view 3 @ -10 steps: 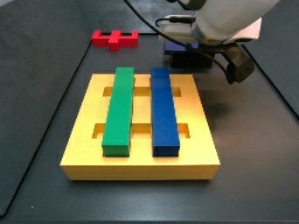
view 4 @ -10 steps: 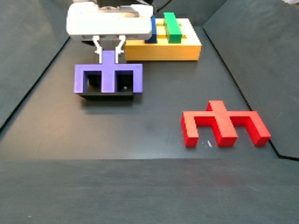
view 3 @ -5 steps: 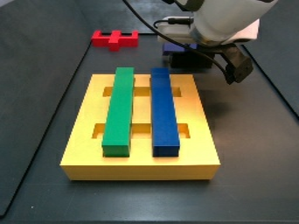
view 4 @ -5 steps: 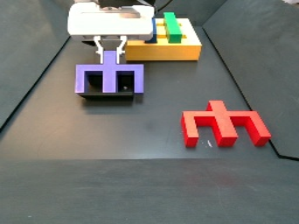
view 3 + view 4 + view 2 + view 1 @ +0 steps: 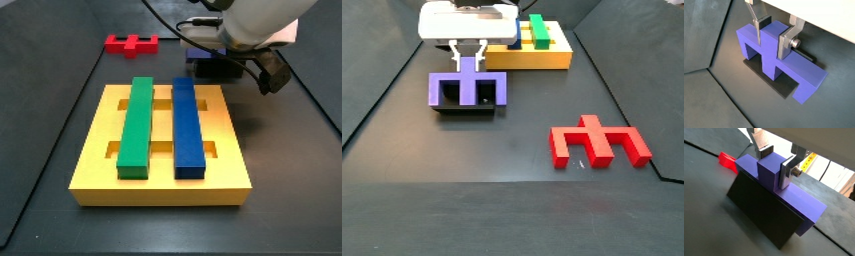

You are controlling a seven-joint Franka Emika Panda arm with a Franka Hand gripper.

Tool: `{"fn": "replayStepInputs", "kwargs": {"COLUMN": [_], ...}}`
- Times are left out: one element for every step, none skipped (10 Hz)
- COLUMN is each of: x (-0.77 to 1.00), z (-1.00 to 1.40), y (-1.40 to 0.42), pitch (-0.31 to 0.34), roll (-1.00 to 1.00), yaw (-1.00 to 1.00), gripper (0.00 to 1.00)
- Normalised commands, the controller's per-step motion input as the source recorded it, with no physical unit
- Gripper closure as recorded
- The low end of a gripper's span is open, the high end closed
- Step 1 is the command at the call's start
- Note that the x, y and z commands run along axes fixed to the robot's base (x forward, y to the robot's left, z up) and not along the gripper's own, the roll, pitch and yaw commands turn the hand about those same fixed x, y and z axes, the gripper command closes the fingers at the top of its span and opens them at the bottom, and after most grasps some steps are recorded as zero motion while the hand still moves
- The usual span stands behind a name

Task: Pick up the purple object. Move up. Place the purple object on the fixture. Regrasp the purple object. Move to above the board. Insert the purple object.
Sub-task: Regrasp the purple object, then move to above the board.

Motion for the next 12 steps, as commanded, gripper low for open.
{"fn": "replayStepInputs", "kwargs": {"x": [0.0, 0.0, 0.0, -0.01, -0.04, -0.05, -0.03, -0.04, -0.04, -0.02, 0.01, -0.93], "z": [0.0, 0.0, 1.4, 1.4, 1.4, 1.4, 1.4, 1.4, 1.4, 0.82, 0.45, 0.29], "y": [0.0, 0.0, 0.0, -0.01, -0.01, 0.02, -0.01, -0.01, 0.0, -0.02, -0.01, -1.4], "pitch": [0.0, 0.0, 0.0, 0.009, -0.008, -0.001, 0.036, 0.057, 0.055, 0.074, 0.087, 0.087], "roll": [0.0, 0.0, 0.0, -0.03, -0.1, -0.08, -0.05, -0.03, -0.01, -0.01, -0.01, -1.0], "yaw": [0.0, 0.0, 0.0, -0.05, -0.06, -0.05, -0.04, -0.03, -0.02, 0.01, 0.01, -0.03], "gripper": [1.0, 1.0, 1.0, 1.0, 1.0, 1.0, 1.0, 1.0, 1.0, 1.0, 1.0, 1.0]}}
